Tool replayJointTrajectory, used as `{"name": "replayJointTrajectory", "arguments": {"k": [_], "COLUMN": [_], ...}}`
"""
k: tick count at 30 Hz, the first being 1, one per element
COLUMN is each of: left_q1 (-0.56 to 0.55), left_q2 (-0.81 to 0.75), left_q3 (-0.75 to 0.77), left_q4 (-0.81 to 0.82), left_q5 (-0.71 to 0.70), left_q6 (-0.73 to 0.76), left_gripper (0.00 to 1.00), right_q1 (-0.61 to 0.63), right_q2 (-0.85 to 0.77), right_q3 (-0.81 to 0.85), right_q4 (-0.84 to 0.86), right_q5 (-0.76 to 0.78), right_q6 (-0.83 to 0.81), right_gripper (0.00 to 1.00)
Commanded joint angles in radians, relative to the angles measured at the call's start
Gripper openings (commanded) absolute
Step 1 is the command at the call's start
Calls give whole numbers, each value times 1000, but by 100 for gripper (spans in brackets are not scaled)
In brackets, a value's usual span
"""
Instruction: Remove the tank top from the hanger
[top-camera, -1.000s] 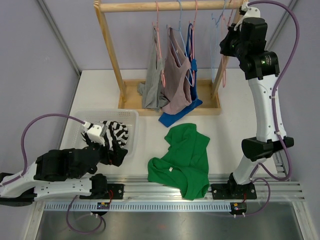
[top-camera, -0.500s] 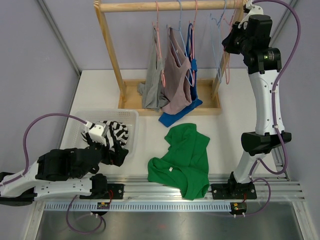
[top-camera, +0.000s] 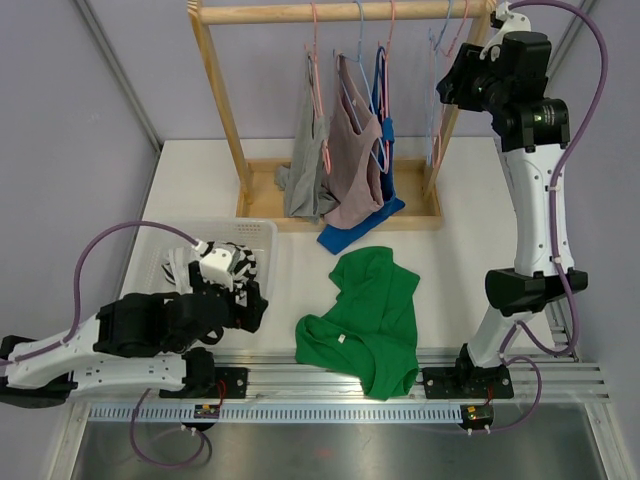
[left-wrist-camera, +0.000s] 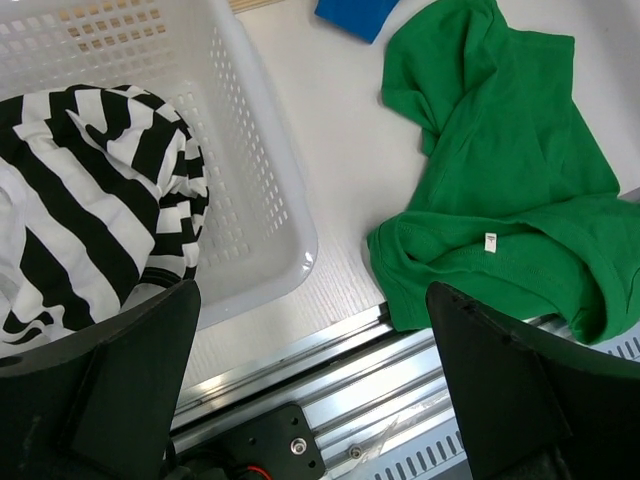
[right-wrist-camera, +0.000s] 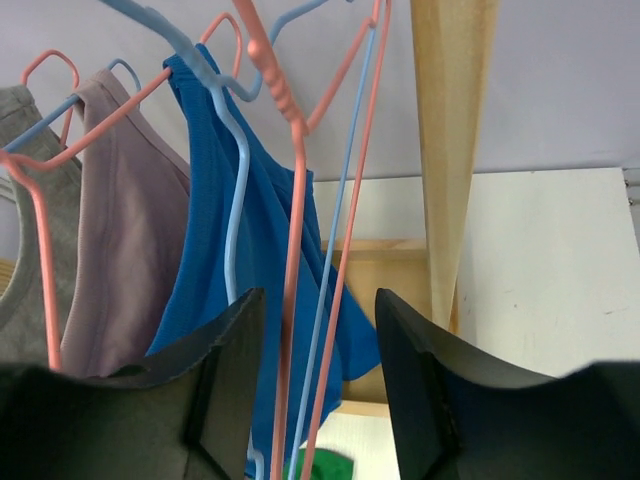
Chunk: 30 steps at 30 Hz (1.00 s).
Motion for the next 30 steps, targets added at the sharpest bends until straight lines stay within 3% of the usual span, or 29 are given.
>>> {"name": "replayJointTrajectory", "arguments": {"k": [1,5,6,14,18,21,25,30], "left_q1": [-1,-2,-2,-30,-43,-47,-53,-54], "left_q2": [37,150,219,503,653,764,889,1073], "left_q3": [24,7,10,25,59,69,76,123], "left_q4": [132,346,374,672,715,739,792,805], "left_q5": [-3,87,106,212,215,215,230,238], "left_q6": [42,93,102,125,122,107,96,86], "left_gripper": [99,99,99,99,99,99,99,99], "right_q1": [-5,-5,-5,-5,-5,-5,-5,-5], "right_q2": [-115,-277,-319,-794,-1018,-1182,-1359,-1399], "right_q3": [2,-93,-136,-648,-941,-1167,-1259,-1212], "right_q4": [-11,-22,-2,114,209,260,237,121], "right_q5": [-5,4,-27,-192,-480,-583,-570,-610], "right_q6": [-4,-8,-16,86,163,206,240,231], "right_gripper": [58,85,99,99,100,100,99,99]}}
